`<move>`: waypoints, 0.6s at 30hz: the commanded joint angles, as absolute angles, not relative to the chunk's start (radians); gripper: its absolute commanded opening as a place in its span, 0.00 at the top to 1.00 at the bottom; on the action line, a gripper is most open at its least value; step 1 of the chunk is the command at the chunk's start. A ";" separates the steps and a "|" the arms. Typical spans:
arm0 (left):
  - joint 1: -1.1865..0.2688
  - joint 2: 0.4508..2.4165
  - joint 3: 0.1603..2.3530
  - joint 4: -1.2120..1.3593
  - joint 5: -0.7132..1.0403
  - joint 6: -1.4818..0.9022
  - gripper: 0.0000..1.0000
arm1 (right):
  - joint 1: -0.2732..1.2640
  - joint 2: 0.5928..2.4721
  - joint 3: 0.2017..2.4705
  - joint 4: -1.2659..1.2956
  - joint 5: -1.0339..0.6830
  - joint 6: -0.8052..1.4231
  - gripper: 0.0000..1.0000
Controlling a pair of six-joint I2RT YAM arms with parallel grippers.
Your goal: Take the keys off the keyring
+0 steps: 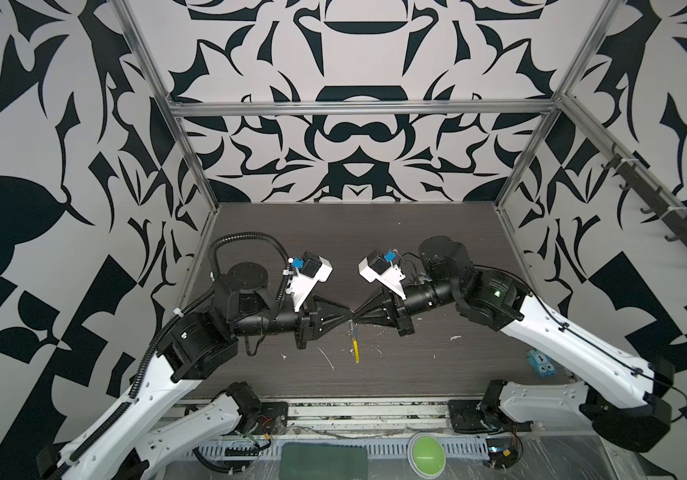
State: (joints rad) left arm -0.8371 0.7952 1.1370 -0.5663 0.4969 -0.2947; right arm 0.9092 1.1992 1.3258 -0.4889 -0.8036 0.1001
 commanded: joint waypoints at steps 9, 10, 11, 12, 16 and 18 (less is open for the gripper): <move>-0.838 0.803 1.160 -0.581 0.518 -0.291 0.93 | 0.909 1.195 1.388 -0.486 -0.821 0.078 1.00; -0.838 0.802 1.157 -0.573 0.522 -0.291 0.95 | 0.909 1.195 1.388 -0.485 -0.821 0.077 1.00; -0.838 0.802 1.155 -0.568 0.524 -0.291 0.96 | 0.909 1.195 1.387 -0.486 -0.821 0.077 1.00; -0.838 0.801 1.154 -0.562 0.527 -0.291 0.98 | 0.908 1.195 1.387 -0.484 -0.821 0.077 1.00; -0.838 0.795 1.144 -0.539 0.549 -0.293 1.00 | 0.908 1.193 1.384 -0.483 -0.821 0.077 1.00; -0.838 0.784 1.133 -0.524 0.538 -0.293 1.00 | 0.908 1.193 1.379 -0.480 -0.821 0.076 1.00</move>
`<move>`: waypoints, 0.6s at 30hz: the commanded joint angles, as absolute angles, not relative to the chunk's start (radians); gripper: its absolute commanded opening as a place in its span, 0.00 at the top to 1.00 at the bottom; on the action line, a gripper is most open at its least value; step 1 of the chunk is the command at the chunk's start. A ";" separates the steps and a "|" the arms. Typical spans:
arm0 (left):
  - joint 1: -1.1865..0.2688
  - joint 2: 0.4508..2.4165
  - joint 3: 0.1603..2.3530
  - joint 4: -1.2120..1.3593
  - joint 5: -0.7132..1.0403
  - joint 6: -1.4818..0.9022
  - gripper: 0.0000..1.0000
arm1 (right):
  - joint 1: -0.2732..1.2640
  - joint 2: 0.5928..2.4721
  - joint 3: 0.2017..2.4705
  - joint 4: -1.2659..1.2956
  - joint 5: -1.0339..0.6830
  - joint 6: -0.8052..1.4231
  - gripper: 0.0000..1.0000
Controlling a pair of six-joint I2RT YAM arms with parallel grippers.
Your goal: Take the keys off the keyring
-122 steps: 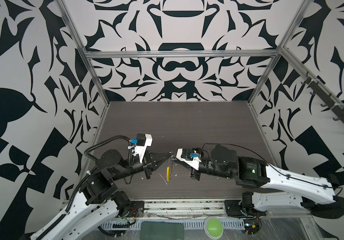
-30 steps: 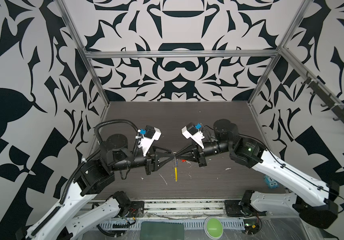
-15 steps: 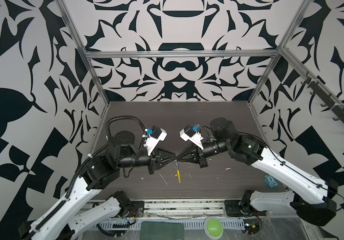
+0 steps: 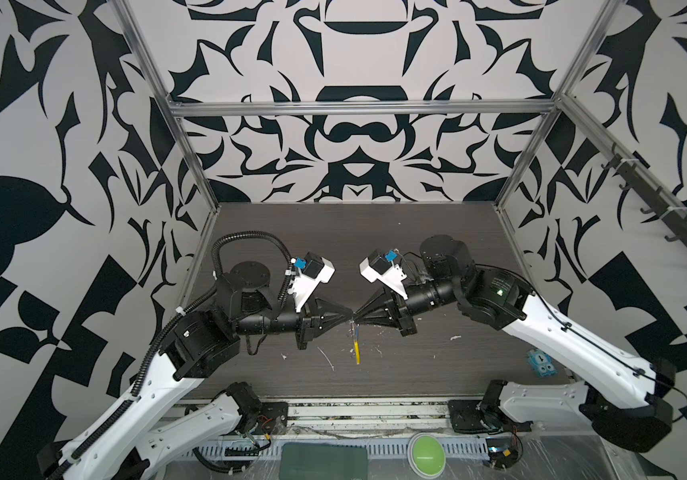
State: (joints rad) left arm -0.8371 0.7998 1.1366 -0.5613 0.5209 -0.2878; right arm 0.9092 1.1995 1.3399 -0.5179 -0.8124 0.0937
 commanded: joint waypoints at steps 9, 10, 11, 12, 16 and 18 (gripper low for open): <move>-0.838 0.758 1.121 -0.503 0.522 -0.301 1.00 | 0.908 1.182 1.346 -0.455 -0.831 0.084 0.87; -0.838 0.759 1.121 -0.503 0.524 -0.301 1.00 | 0.908 1.180 1.343 -0.449 -0.831 0.087 0.84; -0.838 0.758 1.121 -0.502 0.524 -0.301 1.00 | 0.909 1.180 1.341 -0.447 -0.832 0.087 0.82; -0.838 0.758 1.123 -0.502 0.522 -0.301 1.00 | 0.909 1.180 1.341 -0.446 -0.832 0.089 0.81; -0.838 0.756 1.121 -0.505 0.520 -0.301 1.00 | 0.909 1.179 1.338 -0.445 -0.833 0.092 0.81; -0.838 0.754 1.122 -0.505 0.518 -0.301 1.00 | 0.908 1.180 1.336 -0.445 -0.833 0.092 0.81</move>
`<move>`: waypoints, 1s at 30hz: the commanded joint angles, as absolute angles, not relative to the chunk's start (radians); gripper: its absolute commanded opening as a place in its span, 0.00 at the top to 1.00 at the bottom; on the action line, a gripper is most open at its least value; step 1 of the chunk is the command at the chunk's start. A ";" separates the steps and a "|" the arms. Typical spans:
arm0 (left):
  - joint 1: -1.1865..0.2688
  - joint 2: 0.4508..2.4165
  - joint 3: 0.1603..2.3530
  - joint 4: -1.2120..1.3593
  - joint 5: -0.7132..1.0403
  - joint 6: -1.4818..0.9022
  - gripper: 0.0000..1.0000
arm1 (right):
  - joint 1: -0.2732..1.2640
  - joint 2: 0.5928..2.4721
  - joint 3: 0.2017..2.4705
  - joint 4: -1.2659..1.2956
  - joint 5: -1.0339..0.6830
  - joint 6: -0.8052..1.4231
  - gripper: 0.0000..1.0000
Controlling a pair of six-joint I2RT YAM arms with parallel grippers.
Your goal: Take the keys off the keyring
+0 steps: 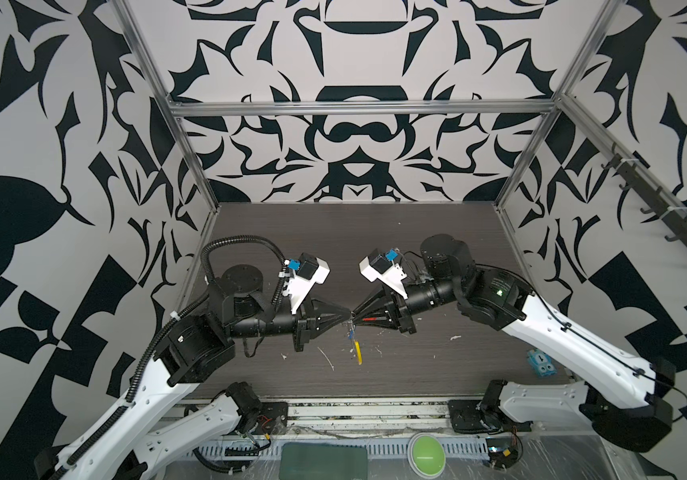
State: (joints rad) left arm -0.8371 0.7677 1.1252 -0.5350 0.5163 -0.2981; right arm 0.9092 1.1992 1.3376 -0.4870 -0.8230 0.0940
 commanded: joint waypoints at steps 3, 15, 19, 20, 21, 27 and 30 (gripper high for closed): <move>-0.838 0.752 1.123 -0.506 0.513 -0.301 1.00 | 0.908 1.180 1.335 -0.443 -0.837 0.094 0.81; -0.838 0.744 1.121 -0.512 0.497 -0.298 1.00 | 0.909 1.176 1.322 -0.435 -0.844 0.098 0.81; -0.838 0.742 1.123 -0.514 0.493 -0.295 1.00 | 0.908 1.173 1.318 -0.431 -0.846 0.100 0.81; -0.838 0.742 1.124 -0.514 0.492 -0.294 1.00 | 0.908 1.173 1.316 -0.432 -0.847 0.102 0.81; -0.838 0.741 1.122 -0.515 0.490 -0.293 1.00 | 0.908 1.172 1.315 -0.431 -0.847 0.101 0.81; -0.838 0.737 1.118 -0.509 0.486 -0.293 1.00 | 0.908 1.167 1.304 -0.419 -0.855 0.106 0.81; -0.837 0.735 1.117 -0.506 0.487 -0.295 1.00 | 0.908 1.167 1.304 -0.417 -0.856 0.107 0.83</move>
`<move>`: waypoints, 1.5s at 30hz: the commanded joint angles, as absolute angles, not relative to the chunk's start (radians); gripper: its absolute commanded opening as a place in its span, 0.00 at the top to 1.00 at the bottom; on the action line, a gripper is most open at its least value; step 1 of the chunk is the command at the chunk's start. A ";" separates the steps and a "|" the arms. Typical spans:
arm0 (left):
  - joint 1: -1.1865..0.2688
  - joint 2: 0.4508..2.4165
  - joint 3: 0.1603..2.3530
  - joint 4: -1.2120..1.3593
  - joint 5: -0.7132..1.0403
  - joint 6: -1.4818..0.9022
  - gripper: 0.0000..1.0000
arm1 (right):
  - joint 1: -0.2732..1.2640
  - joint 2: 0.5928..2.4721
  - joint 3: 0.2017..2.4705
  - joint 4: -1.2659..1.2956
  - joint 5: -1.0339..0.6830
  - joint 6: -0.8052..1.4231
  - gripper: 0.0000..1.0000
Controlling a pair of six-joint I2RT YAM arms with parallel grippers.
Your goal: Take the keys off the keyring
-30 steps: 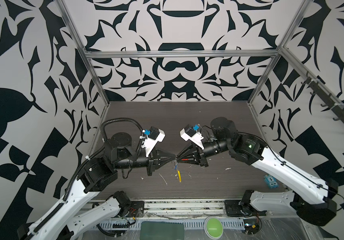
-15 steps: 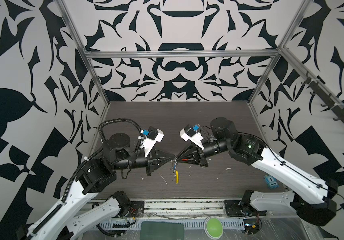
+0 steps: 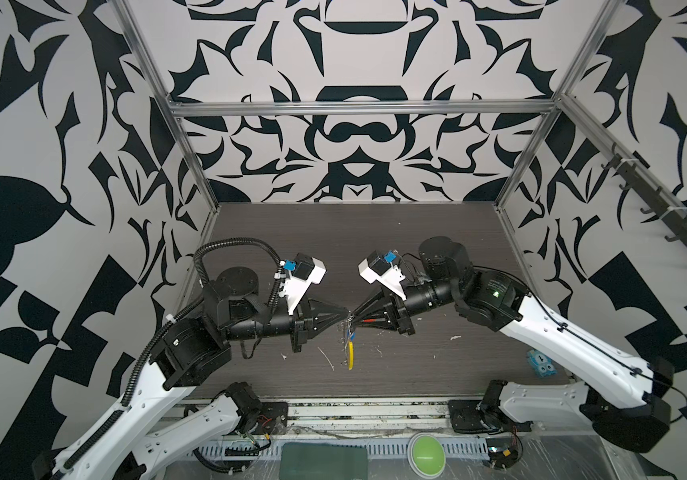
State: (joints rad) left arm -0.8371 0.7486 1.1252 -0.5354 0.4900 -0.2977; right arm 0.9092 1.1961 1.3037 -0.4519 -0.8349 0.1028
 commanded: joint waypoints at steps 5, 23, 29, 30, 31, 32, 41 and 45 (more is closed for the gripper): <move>-0.838 0.728 1.107 -0.486 0.482 -0.302 1.00 | 0.909 1.167 1.297 -0.404 -0.865 0.113 0.94; -0.838 0.639 0.907 -0.107 0.485 -0.411 1.00 | 0.919 1.190 1.231 -0.216 -0.901 0.173 1.00; -0.838 0.657 0.881 -0.047 0.520 -0.437 1.00 | 0.923 1.185 1.193 -0.124 -0.870 0.196 1.00; -0.837 0.657 0.876 -0.039 0.524 -0.443 1.00 | 0.926 1.180 1.186 -0.109 -0.864 0.196 1.00; -0.838 0.655 0.869 -0.030 0.523 -0.449 1.00 | 0.927 1.180 1.176 -0.093 -0.862 0.202 1.00; -0.838 0.649 0.863 -0.025 0.518 -0.451 1.00 | 0.928 1.180 1.169 -0.079 -0.859 0.206 1.00; -0.838 0.596 0.776 0.089 0.477 -0.484 1.00 | 0.951 1.139 1.047 0.126 -0.759 0.256 1.00; -0.838 0.585 0.764 0.088 0.456 -0.481 1.00 | 0.951 1.138 1.037 0.131 -0.745 0.251 1.00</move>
